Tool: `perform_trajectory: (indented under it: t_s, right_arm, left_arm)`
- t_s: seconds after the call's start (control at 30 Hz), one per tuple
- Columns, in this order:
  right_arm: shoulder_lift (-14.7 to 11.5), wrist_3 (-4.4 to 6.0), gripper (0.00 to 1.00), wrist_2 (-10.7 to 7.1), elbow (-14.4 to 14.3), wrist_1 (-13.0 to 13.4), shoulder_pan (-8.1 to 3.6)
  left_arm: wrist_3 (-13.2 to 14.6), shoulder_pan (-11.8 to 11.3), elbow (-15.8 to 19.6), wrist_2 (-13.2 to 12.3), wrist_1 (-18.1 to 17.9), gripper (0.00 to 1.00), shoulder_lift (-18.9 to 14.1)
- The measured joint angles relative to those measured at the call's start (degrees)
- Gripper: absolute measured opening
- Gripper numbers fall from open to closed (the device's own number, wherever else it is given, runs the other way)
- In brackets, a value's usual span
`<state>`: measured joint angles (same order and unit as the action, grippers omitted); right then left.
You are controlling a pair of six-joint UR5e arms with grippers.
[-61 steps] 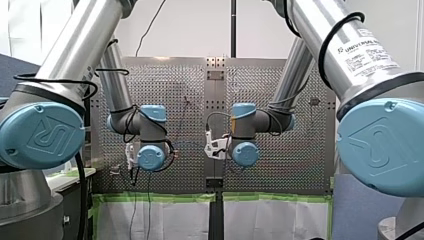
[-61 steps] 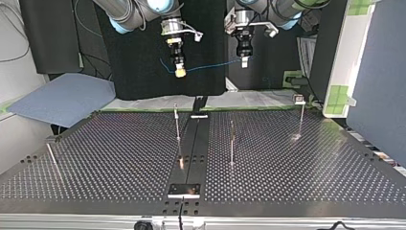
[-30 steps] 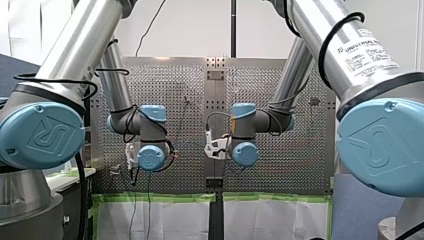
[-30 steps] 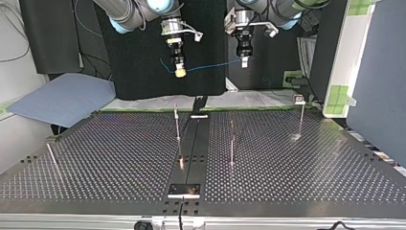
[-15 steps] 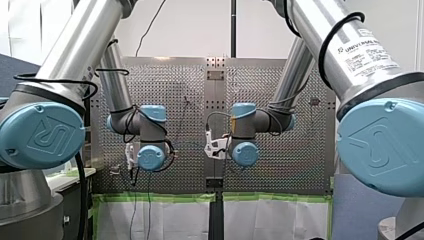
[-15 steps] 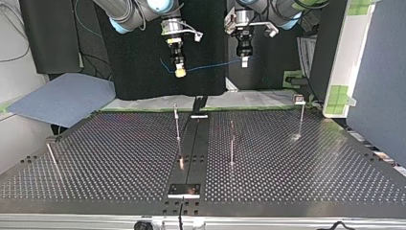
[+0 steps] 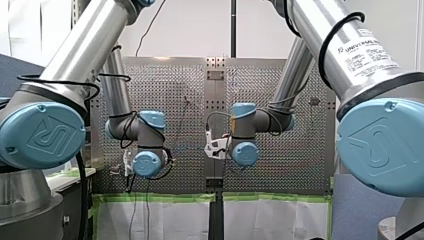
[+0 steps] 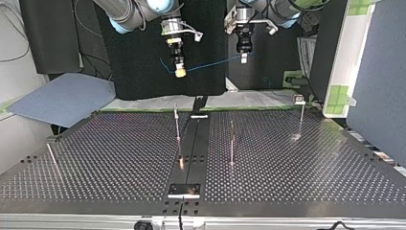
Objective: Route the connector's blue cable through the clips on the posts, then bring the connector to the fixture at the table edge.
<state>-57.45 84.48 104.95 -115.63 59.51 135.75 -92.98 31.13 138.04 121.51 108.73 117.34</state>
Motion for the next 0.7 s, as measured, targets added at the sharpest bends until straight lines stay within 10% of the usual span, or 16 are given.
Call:
perform_trajectory:
  t_s: [0.33, 0.7]
  right_arm:
    - [0.1, 0.08, 0.01, 0.09, -0.1, -0.1, 0.08]
    - [3.8, 2.81, 0.01, 3.81, -1.9, -4.9, 0.86]
  left_arm:
    - [0.0, 0.0, 0.0, 0.0, 0.0, 0.00, 0.0]
    - [0.0, 0.0, 0.0, 0.0, 0.0, 0.00, 0.0]
